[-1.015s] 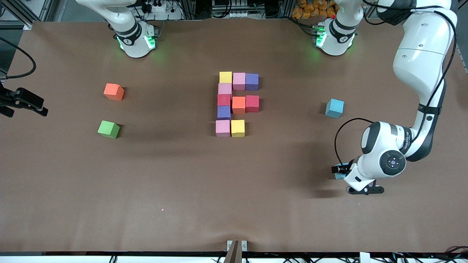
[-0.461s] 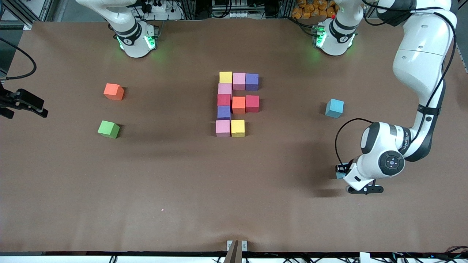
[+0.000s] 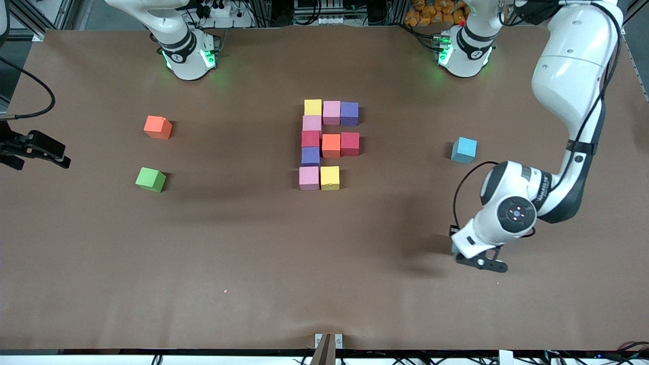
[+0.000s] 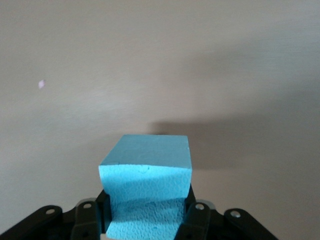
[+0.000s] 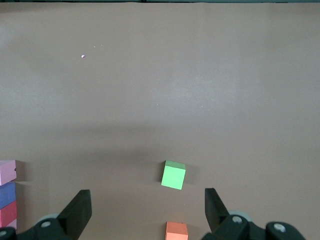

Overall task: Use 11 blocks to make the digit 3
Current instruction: 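Carry the cyan cube with the left gripper to the yellow cube, then lower the cyan cube beside the yellow cube and open the left gripper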

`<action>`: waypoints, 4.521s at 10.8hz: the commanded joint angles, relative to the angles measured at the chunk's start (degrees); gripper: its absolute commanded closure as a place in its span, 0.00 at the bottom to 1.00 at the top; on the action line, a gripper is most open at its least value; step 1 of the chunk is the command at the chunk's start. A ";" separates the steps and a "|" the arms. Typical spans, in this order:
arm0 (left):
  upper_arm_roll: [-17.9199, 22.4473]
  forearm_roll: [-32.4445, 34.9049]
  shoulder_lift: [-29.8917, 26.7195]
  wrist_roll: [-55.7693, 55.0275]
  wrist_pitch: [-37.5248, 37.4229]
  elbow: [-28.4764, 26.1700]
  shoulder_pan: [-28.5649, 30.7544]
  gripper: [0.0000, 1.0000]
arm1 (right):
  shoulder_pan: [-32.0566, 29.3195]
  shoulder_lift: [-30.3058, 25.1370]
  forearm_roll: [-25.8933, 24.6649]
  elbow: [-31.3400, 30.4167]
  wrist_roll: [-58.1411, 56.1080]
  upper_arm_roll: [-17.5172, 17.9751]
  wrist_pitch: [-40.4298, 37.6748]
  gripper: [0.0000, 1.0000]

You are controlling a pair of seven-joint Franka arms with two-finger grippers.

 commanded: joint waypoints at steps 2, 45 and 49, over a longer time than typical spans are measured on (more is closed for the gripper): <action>-7.55 1.28 -2.65 1.49 -3.46 -0.78 -0.38 0.97 | -0.18 -0.24 0.31 -0.43 -0.53 0.23 0.45 0.00; -10.02 14.82 -0.46 29.44 9.37 -15.99 -21.48 1.00 | -0.35 0.55 0.13 -0.52 -0.62 0.15 0.10 0.00; -9.94 14.82 0.42 30.32 9.46 -15.20 -21.57 1.00 | -0.53 0.55 0.13 -0.52 -0.45 0.15 0.45 0.00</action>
